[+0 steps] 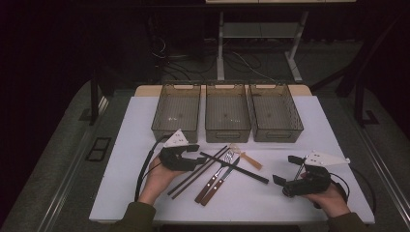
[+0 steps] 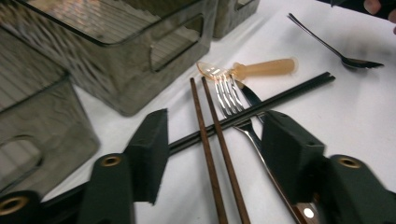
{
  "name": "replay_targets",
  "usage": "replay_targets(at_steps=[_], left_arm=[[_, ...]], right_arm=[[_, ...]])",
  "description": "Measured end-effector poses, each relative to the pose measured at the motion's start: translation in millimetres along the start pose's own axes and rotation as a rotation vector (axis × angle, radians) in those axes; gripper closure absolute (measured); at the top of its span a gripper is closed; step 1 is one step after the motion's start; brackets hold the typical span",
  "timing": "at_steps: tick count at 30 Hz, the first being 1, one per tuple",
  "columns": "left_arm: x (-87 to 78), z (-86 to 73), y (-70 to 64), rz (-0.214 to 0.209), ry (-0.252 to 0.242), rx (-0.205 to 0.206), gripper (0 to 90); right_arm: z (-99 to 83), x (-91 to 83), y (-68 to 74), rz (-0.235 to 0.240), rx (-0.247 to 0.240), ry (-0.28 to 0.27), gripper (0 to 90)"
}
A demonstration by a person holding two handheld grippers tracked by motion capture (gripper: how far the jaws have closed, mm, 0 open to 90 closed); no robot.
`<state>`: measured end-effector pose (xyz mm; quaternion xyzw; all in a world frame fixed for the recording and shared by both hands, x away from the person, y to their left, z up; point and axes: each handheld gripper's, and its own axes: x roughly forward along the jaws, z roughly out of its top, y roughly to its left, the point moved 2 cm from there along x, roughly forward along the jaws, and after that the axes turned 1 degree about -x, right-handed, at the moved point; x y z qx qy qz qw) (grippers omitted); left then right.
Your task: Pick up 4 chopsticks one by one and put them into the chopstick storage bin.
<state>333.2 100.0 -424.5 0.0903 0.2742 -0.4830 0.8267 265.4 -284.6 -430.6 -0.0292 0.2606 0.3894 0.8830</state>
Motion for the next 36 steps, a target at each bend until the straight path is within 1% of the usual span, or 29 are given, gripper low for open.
replay_targets(at_steps=[3,5,6,7,8,11,12,14,15,17,18,21,24,25,28,29,36], left_arm=[[4.1,-0.7,-2.3,-0.004,0.02,0.007,49.8],[8.4,-2.4,-4.2,0.003,0.04,0.0,53.7],[8.4,-2.4,-4.2,0.003,0.04,0.0,55.4],[10.6,-3.4,-4.5,0.012,0.053,0.004,56.8],[13.8,-4.8,-4.9,0.022,0.07,-0.001,58.4],[18.1,-6.6,-5.8,0.023,0.093,-0.004,62.1],[18.1,-6.6,-5.8,0.023,0.093,-0.004,62.5],[20.8,-8.0,-6.6,0.046,0.119,-0.012,64.9],[20.8,-8.0,-6.6,0.046,0.119,-0.012,66.8],[22.2,-8.9,-6.6,0.06,0.132,-0.017,67.7],[23.4,-9.8,-7.0,0.072,0.138,-0.02,69.6],[24.6,-10.9,-6.9,0.068,0.134,-0.032,70.6],[25.6,-11.6,-7.2,0.07,0.144,-0.03,71.5],[26.2,-12.2,-6.6,0.073,0.158,-0.026,72.0],[27.0,-13.2,-6.5,0.072,0.164,-0.03,73.1],[28.1,-14.3,-6.2,0.071,0.175,-0.031,73.3],[31.6,-16.9,-6.4,0.078,0.207,-0.031,74.8]], right_arm=[[0.0,0.1,0.2,0.002,-0.002,0.002,2.8],[-0.1,0.5,0.3,0.003,-0.006,0.004,2.8],[-0.2,0.6,0.4,0.002,-0.007,0.004,2.8],[-0.1,0.5,0.4,0.004,-0.009,0.004,2.8],[-0.2,0.3,0.3,0.004,-0.009,0.005,2.8],[-0.1,0.2,0.0,0.004,-0.008,0.003,2.8],[-0.1,0.2,0.0,0.004,-0.008,0.003,2.8],[-0.1,0.6,0.0,0.004,-0.009,0.003,2.8],[-0.1,0.4,0.3,0.005,-0.006,0.005,2.8],[-0.2,0.3,0.3,0.006,-0.007,0.007,2.8],[-0.2,-0.1,0.2,0.004,-0.005,0.006,2.8],[-0.1,-0.4,0.0,0.002,-0.004,0.005,2.8],[-0.3,0.0,0.1,0.004,-0.006,0.008,2.8],[-0.3,0.0,0.1,0.004,-0.007,0.009,2.8],[-0.4,-0.2,0.1,0.002,-0.007,0.009,2.8],[-0.4,-0.2,0.0,0.002,-0.008,0.009,2.8],[-0.6,-0.2,-0.1,0.001,-0.008,0.015,2.8]])
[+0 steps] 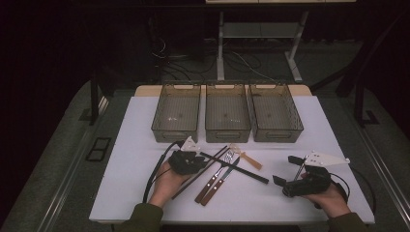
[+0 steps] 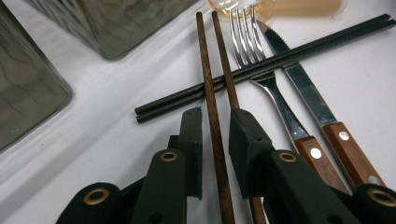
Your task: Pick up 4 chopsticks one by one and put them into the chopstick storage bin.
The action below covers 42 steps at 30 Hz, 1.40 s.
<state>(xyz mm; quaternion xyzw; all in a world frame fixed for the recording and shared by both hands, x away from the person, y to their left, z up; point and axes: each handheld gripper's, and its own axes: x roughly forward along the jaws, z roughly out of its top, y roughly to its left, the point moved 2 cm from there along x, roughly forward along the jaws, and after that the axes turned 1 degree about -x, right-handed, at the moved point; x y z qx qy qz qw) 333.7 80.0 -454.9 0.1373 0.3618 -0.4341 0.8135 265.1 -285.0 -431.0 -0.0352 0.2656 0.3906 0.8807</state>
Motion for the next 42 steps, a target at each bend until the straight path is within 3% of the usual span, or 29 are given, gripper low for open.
replay_targets(at_steps=[9,19,33,42], left_arm=[[5.2,-1.8,-1.9,0.024,0.034,0.026,76.9],[6.7,-2.1,-6.3,0.063,0.032,0.05,81.5],[7.5,-1.0,-9.8,0.099,0.038,0.034,84.7],[7.2,-0.3,-9.7,0.095,0.042,0.031,85.1]], right_arm=[[0.0,-0.2,-0.2,0.0,0.001,-0.003,2.8],[-0.1,-0.2,-0.3,-0.001,0.001,0.0,2.8],[-0.2,-0.3,-0.1,0.001,0.0,0.001,2.8],[-0.3,-0.4,0.0,0.002,-0.002,0.0,2.8]])
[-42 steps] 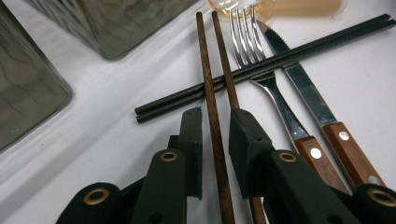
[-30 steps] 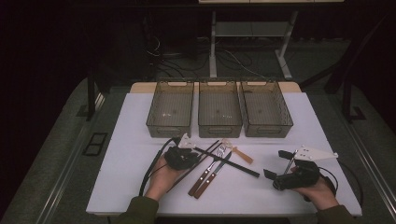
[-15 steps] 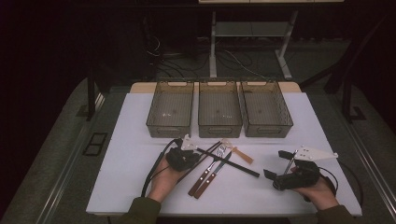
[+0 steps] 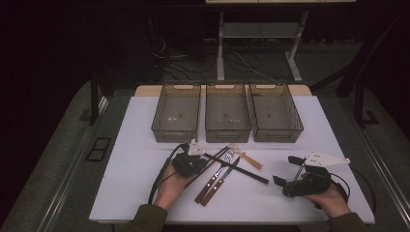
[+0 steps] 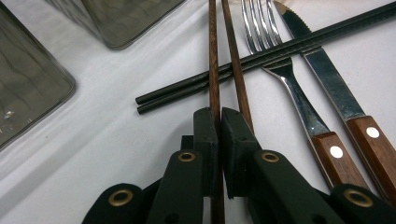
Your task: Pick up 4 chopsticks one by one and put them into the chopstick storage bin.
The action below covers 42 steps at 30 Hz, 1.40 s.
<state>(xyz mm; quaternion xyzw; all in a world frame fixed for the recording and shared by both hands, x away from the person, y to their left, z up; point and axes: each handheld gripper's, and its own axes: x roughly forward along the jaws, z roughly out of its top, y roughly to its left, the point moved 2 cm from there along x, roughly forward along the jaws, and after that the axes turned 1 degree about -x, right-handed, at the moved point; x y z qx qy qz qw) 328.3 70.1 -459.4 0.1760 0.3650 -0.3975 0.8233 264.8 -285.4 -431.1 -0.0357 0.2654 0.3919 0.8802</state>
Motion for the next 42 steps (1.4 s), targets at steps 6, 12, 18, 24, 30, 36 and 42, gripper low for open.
replay_targets(at_steps=[6,12,18,24,30,36,42], left_arm=[[-1.9,0.2,1.6,-0.015,0.012,0.0,85.1],[-5.8,1.0,3.7,-0.025,0.003,-0.004,85.2],[-10.6,1.4,6.0,-0.04,-0.002,-0.009,85.2],[-16.2,0.4,7.4,-0.082,0.012,-0.005,85.2],[-22.5,-0.9,8.4,-0.109,0.016,0.004,85.1],[-33.1,-1.4,11.1,-0.15,-0.002,0.016,85.1],[-43.5,-1.0,13.9,-0.176,-0.022,0.022,85.1]], right_arm=[[-0.1,0.5,0.6,0.001,0.0,-0.002,2.8],[-0.2,0.8,0.7,0.002,0.001,-0.002,2.8],[-0.2,0.6,0.7,0.002,-0.001,-0.002,2.8],[-0.4,1.1,1.2,0.003,-0.003,-0.002,2.8],[-0.3,0.8,1.0,0.003,-0.001,-0.002,2.8],[-0.5,1.2,1.1,0.006,-0.004,0.0,2.8],[-0.4,1.0,1.0,0.005,-0.002,-0.001,2.8]])
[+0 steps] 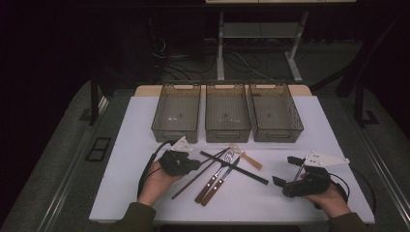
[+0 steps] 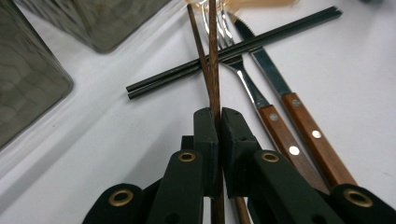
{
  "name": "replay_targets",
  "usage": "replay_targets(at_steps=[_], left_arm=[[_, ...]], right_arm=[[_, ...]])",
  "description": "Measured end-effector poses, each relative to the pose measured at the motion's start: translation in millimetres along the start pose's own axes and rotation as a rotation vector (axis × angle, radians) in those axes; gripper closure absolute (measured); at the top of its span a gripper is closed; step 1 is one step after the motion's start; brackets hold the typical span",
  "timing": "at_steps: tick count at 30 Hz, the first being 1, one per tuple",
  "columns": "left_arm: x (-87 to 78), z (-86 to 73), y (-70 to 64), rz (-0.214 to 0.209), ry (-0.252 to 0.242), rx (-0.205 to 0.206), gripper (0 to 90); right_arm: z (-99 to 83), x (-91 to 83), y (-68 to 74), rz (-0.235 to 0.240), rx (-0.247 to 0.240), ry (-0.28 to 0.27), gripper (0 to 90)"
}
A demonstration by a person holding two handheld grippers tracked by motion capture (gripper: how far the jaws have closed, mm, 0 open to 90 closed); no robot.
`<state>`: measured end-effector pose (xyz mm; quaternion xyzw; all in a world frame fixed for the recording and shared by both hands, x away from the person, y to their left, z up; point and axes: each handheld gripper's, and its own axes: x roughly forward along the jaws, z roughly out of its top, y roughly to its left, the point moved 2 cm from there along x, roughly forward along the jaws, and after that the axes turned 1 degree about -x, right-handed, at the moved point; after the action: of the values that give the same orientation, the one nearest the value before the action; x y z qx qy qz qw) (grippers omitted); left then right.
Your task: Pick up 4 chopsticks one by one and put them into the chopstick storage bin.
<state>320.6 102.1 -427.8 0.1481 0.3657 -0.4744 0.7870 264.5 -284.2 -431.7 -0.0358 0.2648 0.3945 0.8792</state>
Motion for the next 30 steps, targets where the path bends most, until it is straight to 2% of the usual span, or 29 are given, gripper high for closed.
replay_targets(at_steps=[3,9,19,30], left_arm=[[-5.8,0.9,0.4,-0.015,-0.018,-0.007,85.1],[-14.2,3.1,0.4,-0.042,-0.042,0.003,85.1],[-26.6,11.5,7.7,-0.046,-0.065,0.007,85.1],[-32.5,23.0,20.0,-0.047,-0.062,0.017,85.1]], right_arm=[[0.0,0.1,-0.1,0.0,0.001,0.001,2.8],[0.0,0.7,-0.1,-0.001,-0.006,0.001,2.8],[-0.1,1.7,0.1,0.0,-0.01,0.005,2.8],[-0.1,2.2,0.0,-0.004,-0.009,0.003,2.8]])
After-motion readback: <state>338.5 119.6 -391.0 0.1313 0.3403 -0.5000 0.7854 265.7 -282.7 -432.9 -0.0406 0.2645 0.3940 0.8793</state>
